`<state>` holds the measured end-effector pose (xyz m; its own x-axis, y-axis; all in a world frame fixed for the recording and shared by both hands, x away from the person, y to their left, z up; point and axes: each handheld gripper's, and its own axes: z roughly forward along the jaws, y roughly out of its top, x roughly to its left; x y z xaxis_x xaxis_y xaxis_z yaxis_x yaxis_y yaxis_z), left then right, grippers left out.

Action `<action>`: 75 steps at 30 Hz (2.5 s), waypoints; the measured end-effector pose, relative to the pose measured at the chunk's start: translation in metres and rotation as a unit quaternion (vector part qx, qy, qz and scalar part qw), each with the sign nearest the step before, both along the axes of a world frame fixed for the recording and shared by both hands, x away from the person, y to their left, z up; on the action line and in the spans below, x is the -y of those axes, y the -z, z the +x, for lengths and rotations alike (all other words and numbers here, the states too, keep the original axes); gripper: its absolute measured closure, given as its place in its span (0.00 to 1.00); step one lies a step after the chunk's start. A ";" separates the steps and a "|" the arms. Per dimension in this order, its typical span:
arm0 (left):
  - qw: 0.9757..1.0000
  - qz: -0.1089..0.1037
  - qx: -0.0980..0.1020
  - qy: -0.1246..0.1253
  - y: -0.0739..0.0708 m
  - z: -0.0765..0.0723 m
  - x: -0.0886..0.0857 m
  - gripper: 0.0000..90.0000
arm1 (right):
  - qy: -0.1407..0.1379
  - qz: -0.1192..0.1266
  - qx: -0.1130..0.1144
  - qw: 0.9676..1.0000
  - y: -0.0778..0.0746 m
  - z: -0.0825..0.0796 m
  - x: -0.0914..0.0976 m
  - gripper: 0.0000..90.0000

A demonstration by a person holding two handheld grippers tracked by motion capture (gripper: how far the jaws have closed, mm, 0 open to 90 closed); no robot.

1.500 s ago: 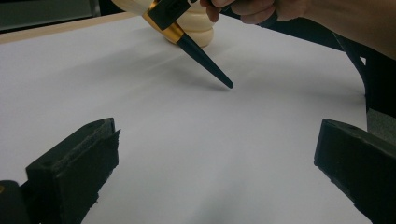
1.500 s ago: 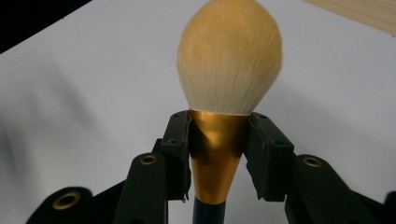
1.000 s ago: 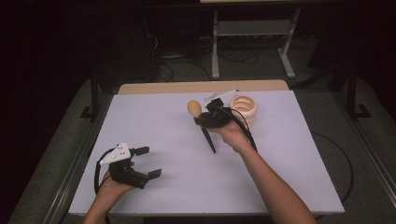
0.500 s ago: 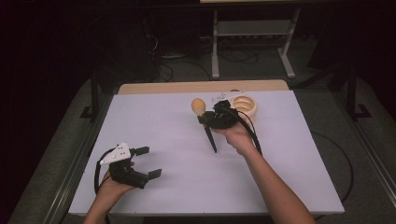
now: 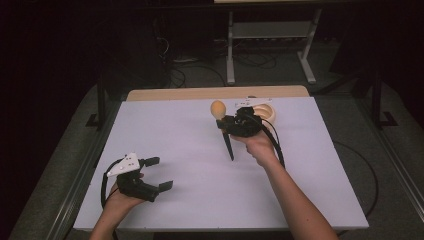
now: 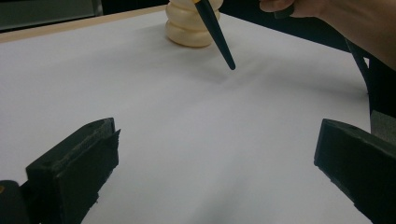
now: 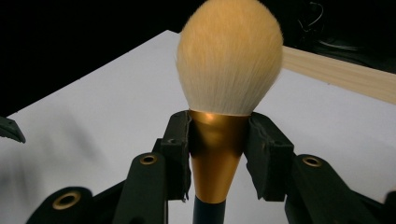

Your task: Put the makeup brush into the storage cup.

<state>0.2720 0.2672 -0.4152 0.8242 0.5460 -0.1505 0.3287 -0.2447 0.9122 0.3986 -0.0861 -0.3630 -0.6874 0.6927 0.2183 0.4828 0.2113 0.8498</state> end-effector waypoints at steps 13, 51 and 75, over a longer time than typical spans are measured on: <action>1.000 -0.006 -0.001 -0.002 0.000 -0.001 0.001 0.00 | 0.019 0.010 0.004 1.000 -0.005 0.002 0.014 0.68; 1.000 -0.003 0.005 0.002 -0.001 0.000 0.000 0.00 | 0.075 0.014 0.027 0.997 -0.034 0.013 0.054 0.68; 1.000 -0.006 0.005 0.001 -0.001 0.000 0.000 0.00 | 0.109 0.016 0.044 0.993 -0.053 0.023 0.072 0.68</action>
